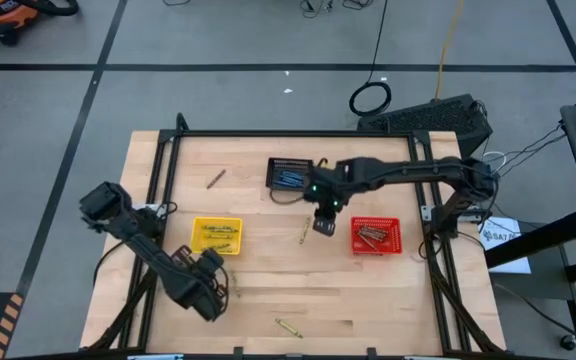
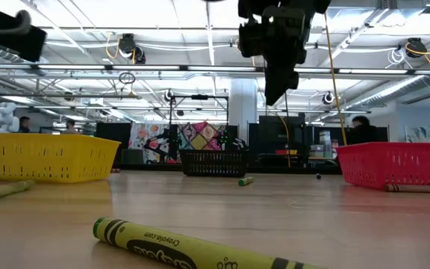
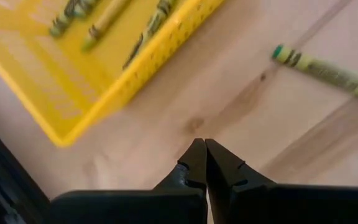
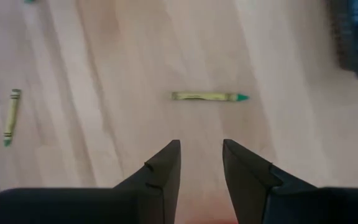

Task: Sort crayons
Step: Put the green crayon into the yellow bin

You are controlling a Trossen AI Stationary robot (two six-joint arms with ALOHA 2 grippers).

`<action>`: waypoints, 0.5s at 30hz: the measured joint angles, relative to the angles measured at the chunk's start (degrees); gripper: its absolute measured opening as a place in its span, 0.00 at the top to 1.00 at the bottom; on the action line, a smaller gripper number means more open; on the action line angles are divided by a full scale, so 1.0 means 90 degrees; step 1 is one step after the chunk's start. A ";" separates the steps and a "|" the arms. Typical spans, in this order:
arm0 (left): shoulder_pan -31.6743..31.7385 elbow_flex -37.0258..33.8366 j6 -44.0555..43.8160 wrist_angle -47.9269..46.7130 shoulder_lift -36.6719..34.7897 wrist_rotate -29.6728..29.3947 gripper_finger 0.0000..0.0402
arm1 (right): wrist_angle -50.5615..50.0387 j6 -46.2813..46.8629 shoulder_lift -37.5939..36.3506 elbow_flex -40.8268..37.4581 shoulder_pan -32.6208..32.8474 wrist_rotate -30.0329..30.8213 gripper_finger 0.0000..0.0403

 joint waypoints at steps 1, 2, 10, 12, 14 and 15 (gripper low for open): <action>0.0053 0.0000 0.0159 0.0002 0.0000 -0.0004 1.00 | 0.0035 0.0067 0.0000 0.0000 0.0118 0.0029 0.73; 0.0112 0.0000 0.0288 -0.0003 0.0000 -0.0026 1.00 | 0.0070 0.0146 0.0000 0.0000 0.0239 0.0155 0.73; 0.0554 0.0000 0.1936 -0.0018 0.0000 -0.0206 0.99 | 0.0330 0.1323 0.0000 0.0000 0.0978 0.1346 0.67; 0.0683 0.0000 0.2350 -0.0019 0.0000 -0.0208 0.96 | 0.0493 0.1664 0.0000 0.0000 0.1155 0.1645 0.64; 0.0792 0.0000 0.2768 -0.0017 0.0000 -0.0208 0.92 | 0.0649 0.2015 0.0000 0.0000 0.1306 0.1917 0.62; 0.0850 0.0000 0.2969 -0.0015 0.0000 -0.0208 0.90 | 0.0752 0.2195 0.0000 0.0000 0.1376 0.2024 0.61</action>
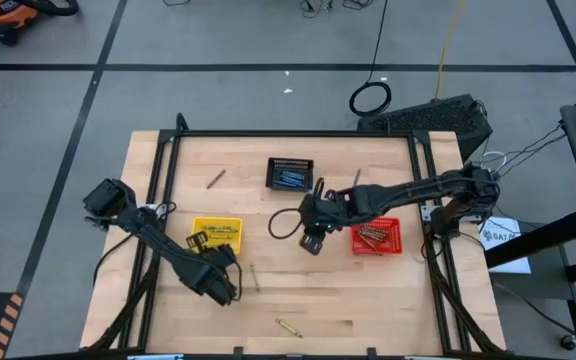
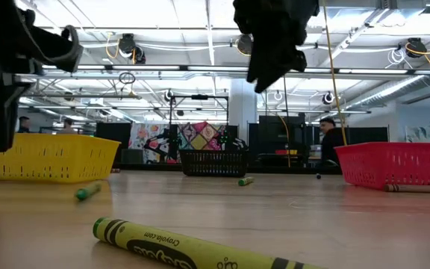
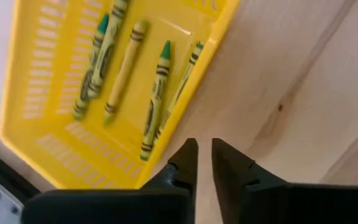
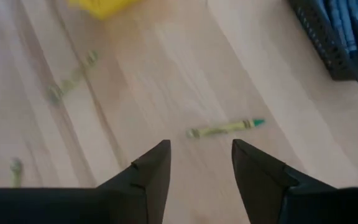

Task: Sort crayons
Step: Put the green crayon into the yellow bin

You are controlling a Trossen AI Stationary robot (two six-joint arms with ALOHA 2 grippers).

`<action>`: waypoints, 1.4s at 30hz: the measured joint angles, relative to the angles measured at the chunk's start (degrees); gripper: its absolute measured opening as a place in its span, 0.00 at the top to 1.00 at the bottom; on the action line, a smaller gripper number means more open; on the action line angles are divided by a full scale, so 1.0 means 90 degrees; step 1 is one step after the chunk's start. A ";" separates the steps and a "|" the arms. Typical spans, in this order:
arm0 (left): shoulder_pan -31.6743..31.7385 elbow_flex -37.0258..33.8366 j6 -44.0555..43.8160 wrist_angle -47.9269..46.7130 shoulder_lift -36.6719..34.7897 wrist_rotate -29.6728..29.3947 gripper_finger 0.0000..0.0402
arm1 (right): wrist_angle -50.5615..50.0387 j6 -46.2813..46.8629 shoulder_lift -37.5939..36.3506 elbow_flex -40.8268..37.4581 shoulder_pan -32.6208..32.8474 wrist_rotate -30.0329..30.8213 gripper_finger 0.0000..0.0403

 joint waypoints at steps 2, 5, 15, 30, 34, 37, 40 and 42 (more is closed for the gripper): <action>0.0091 0.0000 0.0322 -0.0001 -0.0002 0.0000 0.86 | 0.0280 0.0409 0.0000 0.0000 0.0113 0.0207 0.60; 0.0158 0.0000 0.0729 -0.0002 -0.0002 -0.0002 0.82 | 0.0752 0.0965 0.0023 0.0000 0.0299 0.0654 0.60; -0.0165 0.0230 0.1360 -0.0427 -0.0218 -0.0322 0.79 | 0.2286 0.2025 0.1113 0.0000 0.0797 0.1111 0.60; -0.0835 0.0561 0.1315 -0.0602 -0.1379 -0.0502 0.79 | 0.2694 0.3126 0.1639 0.0000 0.1160 0.0830 0.60; -0.0850 0.0561 0.1155 -0.0595 -0.1479 -0.0582 0.79 | 0.2459 0.3405 0.1714 0.0000 0.1251 0.0628 0.60; -0.0850 0.0561 0.1152 -0.0582 -0.1469 -0.0600 0.79 | 0.2160 0.3563 0.1792 0.0000 0.1320 0.0593 0.60; -0.0850 0.0561 0.1152 -0.0492 -0.1464 -0.0617 0.79 | 0.1842 0.3717 0.1848 0.0000 0.1354 0.0590 0.60; -0.0850 0.0561 0.1152 -0.0419 -0.1464 -0.0617 0.79 | 0.1590 0.3820 0.1877 0.0000 0.1366 0.0597 0.60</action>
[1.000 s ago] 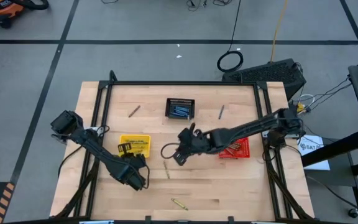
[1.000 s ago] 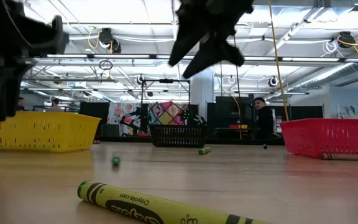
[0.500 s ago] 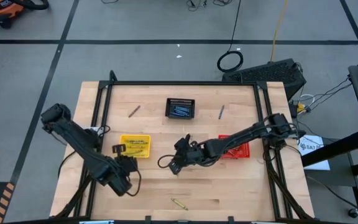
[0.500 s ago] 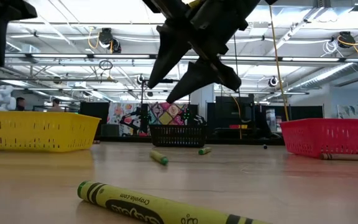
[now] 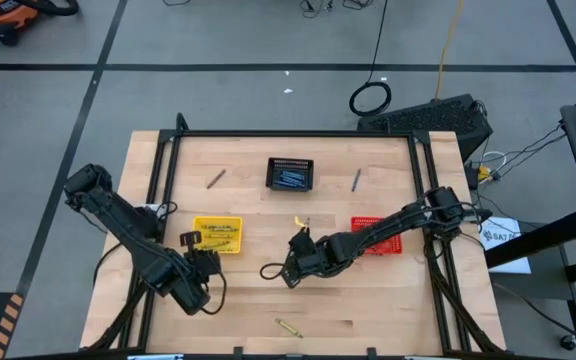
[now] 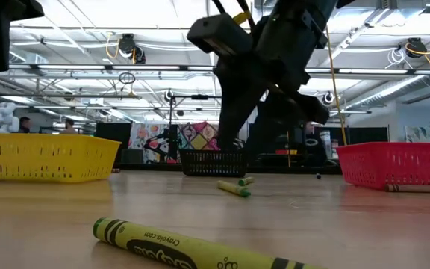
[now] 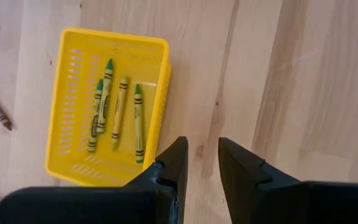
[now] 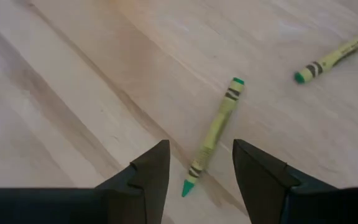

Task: Sort crayons
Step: Put the green crayon into the yellow bin

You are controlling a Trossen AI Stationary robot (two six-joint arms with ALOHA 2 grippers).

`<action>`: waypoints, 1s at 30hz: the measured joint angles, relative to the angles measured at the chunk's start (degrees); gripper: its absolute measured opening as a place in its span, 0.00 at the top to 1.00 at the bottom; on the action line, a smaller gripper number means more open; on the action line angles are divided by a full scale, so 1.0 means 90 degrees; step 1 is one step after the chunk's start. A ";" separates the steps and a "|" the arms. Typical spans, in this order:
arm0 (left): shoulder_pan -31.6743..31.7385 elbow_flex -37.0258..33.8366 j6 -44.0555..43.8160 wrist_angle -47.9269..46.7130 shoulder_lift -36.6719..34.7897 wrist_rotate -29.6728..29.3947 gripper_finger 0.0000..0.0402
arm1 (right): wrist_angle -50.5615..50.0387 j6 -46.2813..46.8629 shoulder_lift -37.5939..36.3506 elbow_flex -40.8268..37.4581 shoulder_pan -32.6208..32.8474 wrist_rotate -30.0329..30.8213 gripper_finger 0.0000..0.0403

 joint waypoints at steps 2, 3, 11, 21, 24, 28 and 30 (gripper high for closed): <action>0.0000 0.0000 0.0000 0.0001 0.0002 0.0000 0.79 | -0.0111 0.0055 0.0014 0.0000 0.0000 0.0003 0.60; 0.0000 0.0000 0.0000 0.0001 0.0002 0.0000 0.79 | -0.0178 0.0055 0.0019 0.0000 0.0000 0.0002 0.60; 0.0000 0.0000 0.0000 0.0038 0.0005 0.0000 0.79 | -0.0535 0.0046 0.0114 0.0000 -0.0002 0.0182 0.60; 0.0000 0.0000 0.0056 0.0045 0.0005 0.0002 0.79 | -0.0908 0.0269 0.0598 0.0032 -0.0012 0.0063 0.60; 0.0000 0.0000 0.0056 0.0047 0.0005 0.0002 0.79 | -0.0945 0.0274 0.0603 0.0029 -0.0012 0.0053 0.62; 0.0000 0.0000 0.0060 0.0045 0.0005 0.0001 0.79 | -0.1075 0.0412 0.0638 0.0024 -0.0022 -0.0092 0.68; 0.0000 0.0000 0.0061 0.0047 0.0005 0.0002 0.79 | -0.1244 0.0558 0.0690 0.0022 -0.0029 -0.0181 0.71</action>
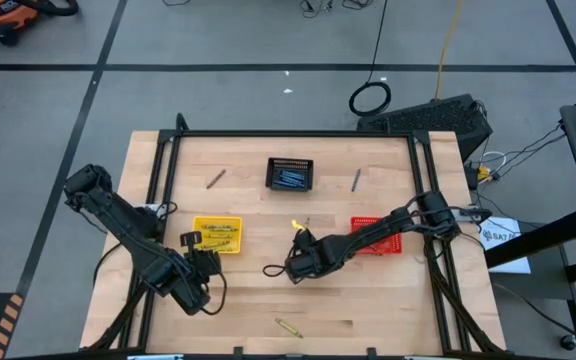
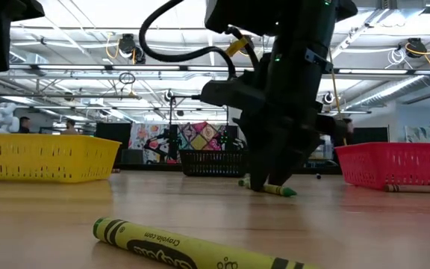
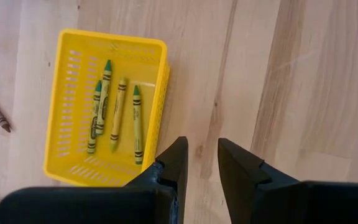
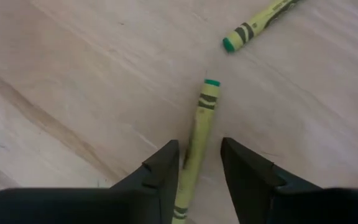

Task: Sort crayons
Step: Put the green crayon into the yellow bin

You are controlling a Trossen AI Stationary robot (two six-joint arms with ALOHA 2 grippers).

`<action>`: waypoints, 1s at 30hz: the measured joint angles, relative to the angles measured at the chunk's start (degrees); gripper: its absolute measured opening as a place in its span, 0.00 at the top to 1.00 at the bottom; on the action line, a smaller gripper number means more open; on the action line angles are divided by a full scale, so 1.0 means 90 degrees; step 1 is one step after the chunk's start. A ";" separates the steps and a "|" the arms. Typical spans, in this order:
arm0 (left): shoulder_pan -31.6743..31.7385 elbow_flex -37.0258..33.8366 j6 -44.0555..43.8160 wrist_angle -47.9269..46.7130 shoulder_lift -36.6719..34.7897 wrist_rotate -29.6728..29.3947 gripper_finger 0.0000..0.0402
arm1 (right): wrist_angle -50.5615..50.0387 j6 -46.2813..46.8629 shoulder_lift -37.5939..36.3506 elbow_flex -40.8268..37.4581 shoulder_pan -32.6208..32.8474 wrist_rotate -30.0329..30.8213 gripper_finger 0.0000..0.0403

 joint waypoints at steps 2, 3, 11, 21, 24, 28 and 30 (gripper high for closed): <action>0.0000 0.0000 0.0000 -0.0004 0.0000 0.0000 0.79 | -0.0124 0.0018 0.0092 -0.0005 0.0000 -0.0119 0.74; 0.0000 0.0000 -0.0001 -0.0003 0.0000 -0.0001 0.79 | -0.0195 0.0023 0.0116 -0.0005 -0.0004 -0.0161 0.75; 0.0000 -0.0002 0.0158 -0.0033 0.0004 0.0000 0.79 | -0.0254 -0.0210 0.0218 -0.0007 -0.0007 -0.0331 0.90; -0.0059 -0.0002 0.0108 -0.0126 0.0002 0.0024 0.79 | 0.0016 -0.0689 -0.0200 -0.0022 -0.0007 -0.0468 0.99; -0.0154 -0.0004 0.0102 -0.0129 0.0002 0.0026 0.79 | 0.0360 -0.0853 -0.0428 -0.0067 0.0010 -0.0492 0.99; -0.0264 -0.0002 0.0088 -0.0129 0.0002 -0.0031 0.79 | 0.1552 -0.1370 -0.0679 -0.0037 -0.0092 -0.0412 1.00; -0.0304 -0.0005 -0.0082 -0.0129 0.0002 -0.0084 0.79 | 0.2176 -0.1654 -0.0677 -0.0027 -0.0234 -0.0314 1.00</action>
